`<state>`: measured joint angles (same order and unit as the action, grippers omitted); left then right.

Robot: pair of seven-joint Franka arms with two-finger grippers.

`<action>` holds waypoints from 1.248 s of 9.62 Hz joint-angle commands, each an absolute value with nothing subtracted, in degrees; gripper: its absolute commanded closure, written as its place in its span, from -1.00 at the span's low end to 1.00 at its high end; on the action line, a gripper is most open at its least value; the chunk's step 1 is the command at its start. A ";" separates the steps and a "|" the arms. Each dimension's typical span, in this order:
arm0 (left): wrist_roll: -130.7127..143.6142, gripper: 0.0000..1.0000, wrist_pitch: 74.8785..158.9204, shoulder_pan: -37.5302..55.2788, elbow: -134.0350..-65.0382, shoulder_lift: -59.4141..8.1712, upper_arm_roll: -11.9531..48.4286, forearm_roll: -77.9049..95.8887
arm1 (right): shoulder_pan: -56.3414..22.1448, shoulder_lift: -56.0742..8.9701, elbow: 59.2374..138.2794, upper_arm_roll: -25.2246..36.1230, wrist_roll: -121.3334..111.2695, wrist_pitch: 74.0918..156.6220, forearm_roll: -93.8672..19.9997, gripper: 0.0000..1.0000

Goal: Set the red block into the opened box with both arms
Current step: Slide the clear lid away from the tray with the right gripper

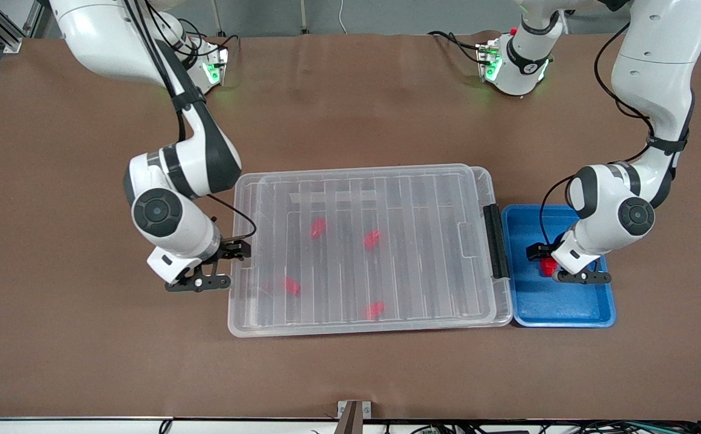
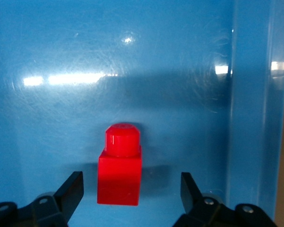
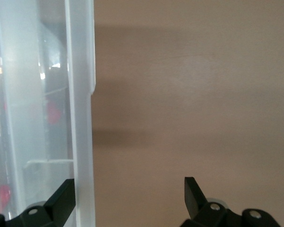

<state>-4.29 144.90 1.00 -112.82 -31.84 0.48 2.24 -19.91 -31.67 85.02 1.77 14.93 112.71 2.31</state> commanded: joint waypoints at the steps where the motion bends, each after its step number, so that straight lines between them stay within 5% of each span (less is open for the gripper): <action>1: -4.83 -0.68 146.86 0.97 -112.85 -34.36 0.44 0.19 | -16.89 -31.20 85.43 1.32 12.05 111.63 3.43 -1.00; 2: -4.92 -0.57 146.87 0.79 -112.76 -34.45 0.44 -0.87 | -15.31 -30.94 85.34 1.32 9.87 110.84 3.43 -1.00; 5: -5.01 0.87 147.65 0.62 -112.76 -34.98 0.44 -0.97 | -9.86 -30.76 84.90 1.32 1.95 109.25 3.34 -1.00; 9: -5.01 1.00 141.18 0.53 -112.07 -29.39 0.53 -0.97 | -6.07 -30.67 84.73 1.58 -5.52 108.90 3.43 -1.00; 12: -4.31 1.00 129.68 0.44 -102.34 -24.36 3.32 -0.97 | -5.89 -30.67 84.38 1.58 -5.63 108.90 3.43 -1.00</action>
<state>-4.50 133.84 0.63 -105.42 -24.81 1.38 -0.13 -6.35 -31.59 84.37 2.21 -5.34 109.58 2.34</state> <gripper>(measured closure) 0.643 0.000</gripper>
